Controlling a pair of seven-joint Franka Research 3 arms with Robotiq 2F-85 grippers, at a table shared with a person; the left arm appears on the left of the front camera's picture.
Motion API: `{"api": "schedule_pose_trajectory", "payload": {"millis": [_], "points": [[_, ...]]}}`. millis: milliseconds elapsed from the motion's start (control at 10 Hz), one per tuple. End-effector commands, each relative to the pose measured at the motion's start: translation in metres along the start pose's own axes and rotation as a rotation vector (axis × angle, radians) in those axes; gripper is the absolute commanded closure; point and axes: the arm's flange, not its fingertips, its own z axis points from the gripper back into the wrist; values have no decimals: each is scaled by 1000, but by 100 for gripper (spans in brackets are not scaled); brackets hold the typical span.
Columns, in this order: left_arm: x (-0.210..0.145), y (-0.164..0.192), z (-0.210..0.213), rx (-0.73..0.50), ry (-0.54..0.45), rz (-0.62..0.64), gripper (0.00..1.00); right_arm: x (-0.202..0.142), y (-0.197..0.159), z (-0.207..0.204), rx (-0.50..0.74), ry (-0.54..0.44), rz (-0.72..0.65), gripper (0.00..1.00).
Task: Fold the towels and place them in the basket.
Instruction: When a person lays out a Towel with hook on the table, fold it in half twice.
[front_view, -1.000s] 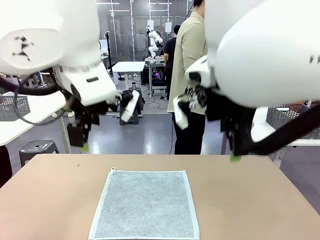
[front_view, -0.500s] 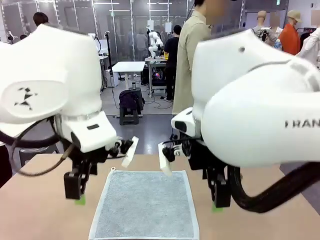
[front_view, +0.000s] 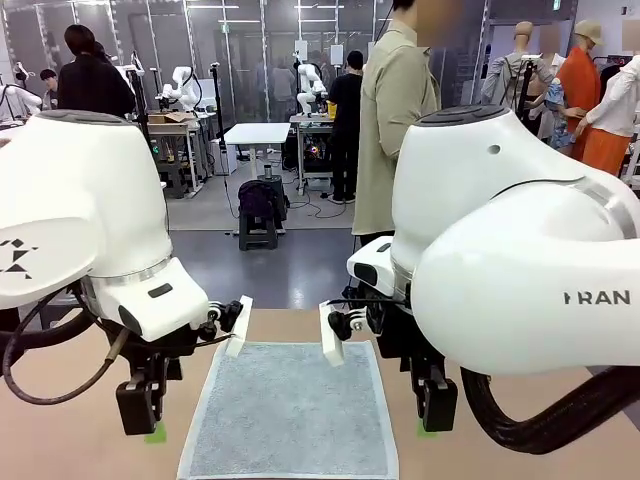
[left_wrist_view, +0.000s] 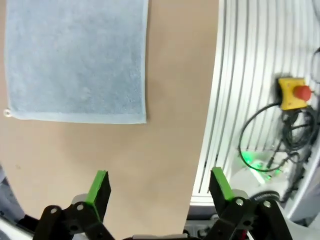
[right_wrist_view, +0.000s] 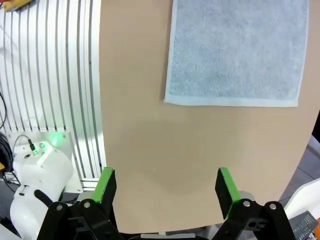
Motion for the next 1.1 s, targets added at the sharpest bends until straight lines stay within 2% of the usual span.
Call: {"api": "schedule_pose_trajectory", "payload": {"millis": [0,300,400,600,1000], "points": [[2,0,3,-19,36,-11,0,1,2,0,7,13,5,0],[2,0,3,-19,36,-11,0,1,1,0,3,5,4,0],[-1,-1,-2,-13,15,-3,0,4,-2,-4,-11,0,45,0],[6,-9,-33,-77,-46,-42,0,12,-4,-34,11,-45,19,0],[22,-30,-89,-139,-53,-62,0,23,4,-87,79,-52,-40,0]]}}
